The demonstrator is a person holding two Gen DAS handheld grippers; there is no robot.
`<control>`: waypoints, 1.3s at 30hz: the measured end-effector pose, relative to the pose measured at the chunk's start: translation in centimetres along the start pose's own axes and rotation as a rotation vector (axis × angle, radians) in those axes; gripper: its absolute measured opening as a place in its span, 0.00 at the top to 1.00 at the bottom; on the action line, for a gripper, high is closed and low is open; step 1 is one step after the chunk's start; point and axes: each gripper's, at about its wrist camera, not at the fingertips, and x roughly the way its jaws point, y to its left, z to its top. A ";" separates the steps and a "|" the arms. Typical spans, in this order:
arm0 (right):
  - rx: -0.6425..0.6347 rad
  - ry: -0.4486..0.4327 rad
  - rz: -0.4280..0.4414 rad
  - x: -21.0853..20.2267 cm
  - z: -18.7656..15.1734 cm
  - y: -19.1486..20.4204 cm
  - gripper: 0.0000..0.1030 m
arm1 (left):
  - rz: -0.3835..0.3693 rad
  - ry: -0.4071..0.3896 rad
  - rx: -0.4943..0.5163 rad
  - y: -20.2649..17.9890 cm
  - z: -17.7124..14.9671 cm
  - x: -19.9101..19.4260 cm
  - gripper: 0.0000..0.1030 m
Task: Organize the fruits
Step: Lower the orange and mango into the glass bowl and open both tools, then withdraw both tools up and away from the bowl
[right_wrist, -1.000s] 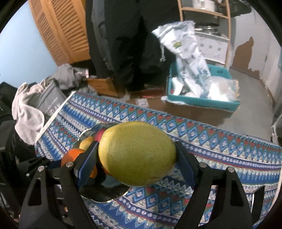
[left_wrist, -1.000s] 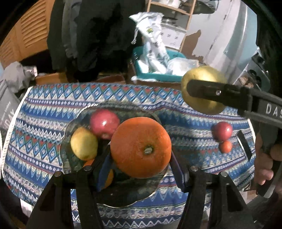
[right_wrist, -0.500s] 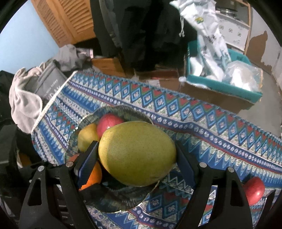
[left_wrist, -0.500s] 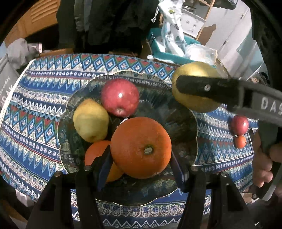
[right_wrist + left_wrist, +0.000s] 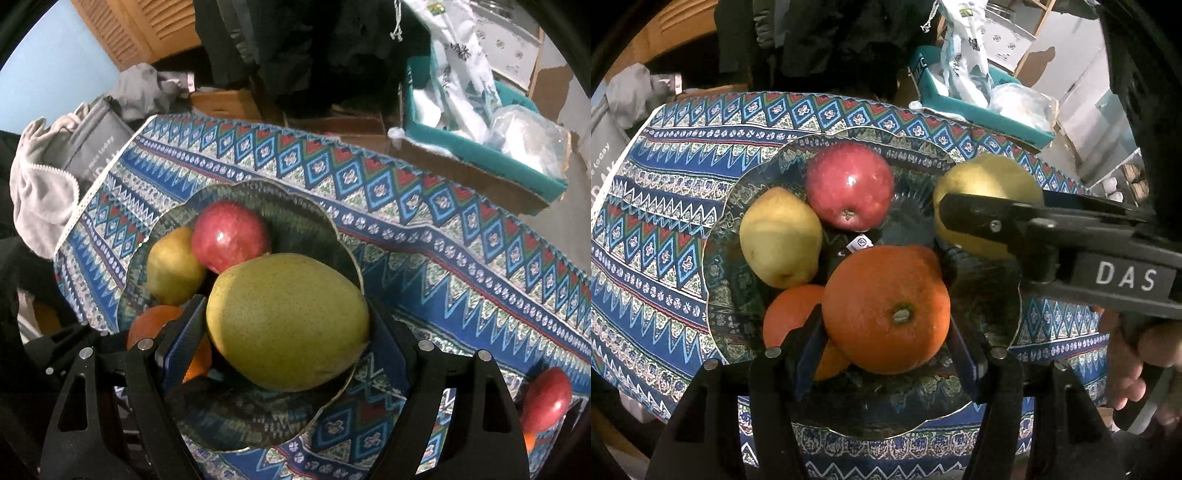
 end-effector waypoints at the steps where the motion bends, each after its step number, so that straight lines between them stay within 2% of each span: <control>1: 0.001 0.002 -0.002 0.1 0.0 0.0 0.19 | 0.005 0.000 0.006 -0.1 0.0 0.0 0.38; 5: 0.004 0.029 -0.018 0.7 -0.2 -0.1 0.18 | 0.000 -0.003 0.008 -0.2 0.0 0.0 0.36; 9: 0.000 0.038 -0.024 0.9 -0.5 -0.1 0.18 | 0.011 -0.024 0.003 -0.1 0.3 -0.6 0.29; 23: 0.074 0.026 0.007 0.5 -0.9 -0.7 0.18 | 0.002 -0.049 -0.016 0.2 0.6 -1.9 0.29; 27: 0.058 0.033 -0.006 0.7 -1.0 -0.3 0.18 | 0.003 -0.051 -0.009 0.0 0.5 -2.1 0.29; 32: 0.090 -0.053 0.032 -1.3 -0.4 -0.3 0.18 | 0.003 -0.058 -0.014 0.1 0.5 -2.5 0.29; 39: 0.136 -0.112 0.037 -4.4 0.5 -0.8 0.18 | 0.007 -0.089 -0.009 0.0 0.8 -3.5 0.29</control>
